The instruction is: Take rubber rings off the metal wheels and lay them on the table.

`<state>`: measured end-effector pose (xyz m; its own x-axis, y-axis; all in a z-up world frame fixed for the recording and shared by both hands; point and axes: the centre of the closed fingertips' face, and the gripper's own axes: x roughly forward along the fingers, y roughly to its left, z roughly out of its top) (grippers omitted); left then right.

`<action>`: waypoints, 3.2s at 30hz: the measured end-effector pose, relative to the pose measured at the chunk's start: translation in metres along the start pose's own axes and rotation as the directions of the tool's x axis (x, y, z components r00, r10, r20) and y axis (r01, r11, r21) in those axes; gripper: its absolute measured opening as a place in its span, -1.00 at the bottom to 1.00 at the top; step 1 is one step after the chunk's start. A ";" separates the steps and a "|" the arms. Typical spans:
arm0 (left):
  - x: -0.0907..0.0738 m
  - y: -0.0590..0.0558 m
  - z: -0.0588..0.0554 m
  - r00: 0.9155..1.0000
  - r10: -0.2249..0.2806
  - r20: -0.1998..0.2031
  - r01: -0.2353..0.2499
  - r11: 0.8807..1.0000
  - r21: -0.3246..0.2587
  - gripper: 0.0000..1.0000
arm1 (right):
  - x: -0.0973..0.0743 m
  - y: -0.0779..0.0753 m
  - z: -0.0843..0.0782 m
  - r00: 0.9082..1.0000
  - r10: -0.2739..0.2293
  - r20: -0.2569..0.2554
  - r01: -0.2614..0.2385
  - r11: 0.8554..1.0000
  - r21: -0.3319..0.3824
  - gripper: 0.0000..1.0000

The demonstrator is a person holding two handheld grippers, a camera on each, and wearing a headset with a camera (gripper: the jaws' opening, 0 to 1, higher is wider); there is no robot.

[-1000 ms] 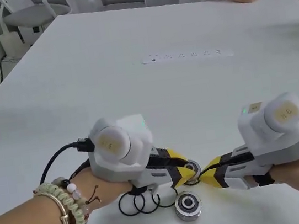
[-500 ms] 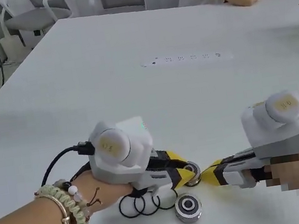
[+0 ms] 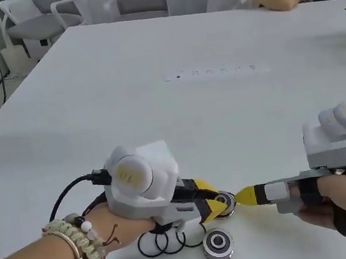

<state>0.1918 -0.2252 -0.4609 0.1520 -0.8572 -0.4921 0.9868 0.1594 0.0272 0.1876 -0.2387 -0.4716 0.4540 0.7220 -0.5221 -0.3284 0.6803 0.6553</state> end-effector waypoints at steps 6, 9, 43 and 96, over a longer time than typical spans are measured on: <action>0.000 0.000 0.000 1.000 -0.001 0.001 0.001 1.000 0.002 -0.86 | -0.001 0.006 -0.001 1.000 -0.012 -0.019 0.013 1.000 0.009 -1.00; 0.000 0.000 0.000 1.000 -0.002 -0.002 0.002 1.000 0.004 -0.85 | -0.001 0.008 -0.001 1.000 -0.008 -0.027 0.007 1.000 -0.010 -1.00; 0.000 0.000 -0.001 1.000 0.006 0.010 -0.006 1.000 -0.007 -0.85 | 0.004 0.015 0.003 1.000 0.005 -0.024 -0.004 1.000 0.016 -1.00; -0.032 -0.019 0.058 0.995 -0.102 0.001 0.101 0.993 0.065 -0.03 | -0.009 0.009 0.016 0.999 -0.050 0.018 0.050 0.999 -0.021 -1.00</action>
<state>0.1714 -0.2290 -0.3950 0.0510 -0.8694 -0.4914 0.9986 0.0395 0.0338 0.1941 -0.2412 -0.4518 0.4846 0.6847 -0.5444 -0.3224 0.7183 0.6165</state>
